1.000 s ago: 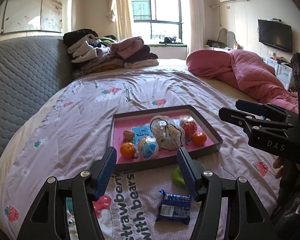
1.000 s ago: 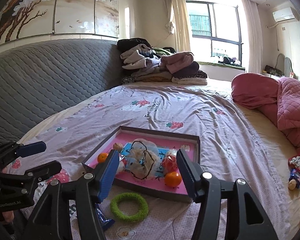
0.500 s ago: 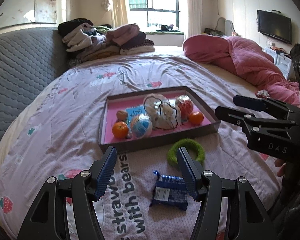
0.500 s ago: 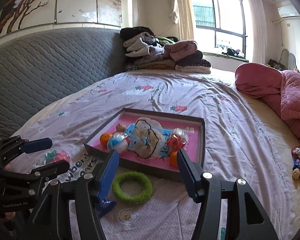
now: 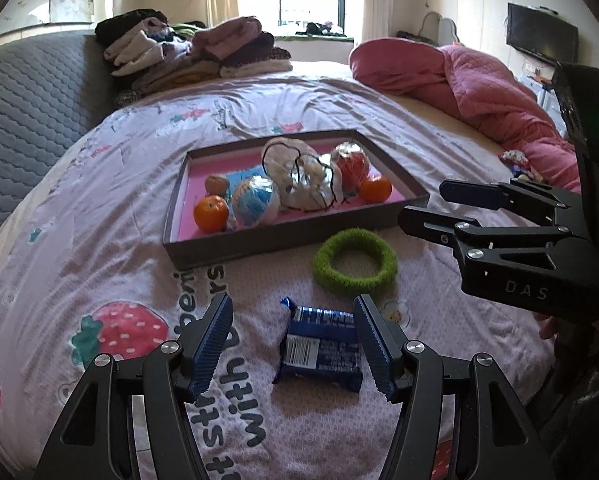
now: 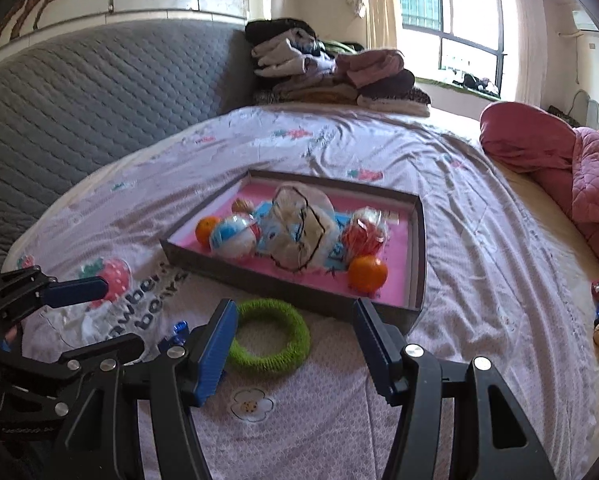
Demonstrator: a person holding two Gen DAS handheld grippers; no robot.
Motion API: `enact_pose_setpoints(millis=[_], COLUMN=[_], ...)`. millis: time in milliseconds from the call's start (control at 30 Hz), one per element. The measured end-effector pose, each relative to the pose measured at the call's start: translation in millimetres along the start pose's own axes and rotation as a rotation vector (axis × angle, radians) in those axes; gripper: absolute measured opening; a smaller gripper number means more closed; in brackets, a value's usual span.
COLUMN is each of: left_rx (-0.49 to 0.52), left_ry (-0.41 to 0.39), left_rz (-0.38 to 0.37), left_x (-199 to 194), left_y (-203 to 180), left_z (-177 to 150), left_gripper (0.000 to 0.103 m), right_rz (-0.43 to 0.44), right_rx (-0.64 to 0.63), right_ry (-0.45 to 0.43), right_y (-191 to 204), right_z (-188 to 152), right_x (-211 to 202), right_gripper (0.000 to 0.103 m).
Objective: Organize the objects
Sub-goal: 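Move the left tool over the blue snack packet while the right tool approaches the green fuzzy ring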
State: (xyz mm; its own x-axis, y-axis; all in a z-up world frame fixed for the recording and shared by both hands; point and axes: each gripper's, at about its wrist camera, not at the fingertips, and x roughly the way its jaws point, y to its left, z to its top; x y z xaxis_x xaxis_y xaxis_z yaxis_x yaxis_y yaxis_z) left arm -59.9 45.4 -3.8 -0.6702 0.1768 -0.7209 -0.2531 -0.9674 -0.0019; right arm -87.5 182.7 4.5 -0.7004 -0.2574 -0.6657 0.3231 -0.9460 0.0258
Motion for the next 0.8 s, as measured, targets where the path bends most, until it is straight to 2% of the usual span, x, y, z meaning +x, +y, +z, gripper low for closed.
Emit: enact_pose_setpoints(millis=[333, 800], left_rx=[0.027, 0.050], left_ry=[0.057, 0.095], left_rz=[-0.021, -0.067], left_x=[16, 27], left_y=[-9, -14], left_z=[-15, -21], left_gripper=[0.064, 0.064], right_rz=[-0.008, 0.004], right_rx=[-0.005, 0.005], right_ry=[0.034, 0.098], right_y=[0, 0], right_z=[-5, -14], right_x=[11, 32], right_gripper=[0.059, 0.059])
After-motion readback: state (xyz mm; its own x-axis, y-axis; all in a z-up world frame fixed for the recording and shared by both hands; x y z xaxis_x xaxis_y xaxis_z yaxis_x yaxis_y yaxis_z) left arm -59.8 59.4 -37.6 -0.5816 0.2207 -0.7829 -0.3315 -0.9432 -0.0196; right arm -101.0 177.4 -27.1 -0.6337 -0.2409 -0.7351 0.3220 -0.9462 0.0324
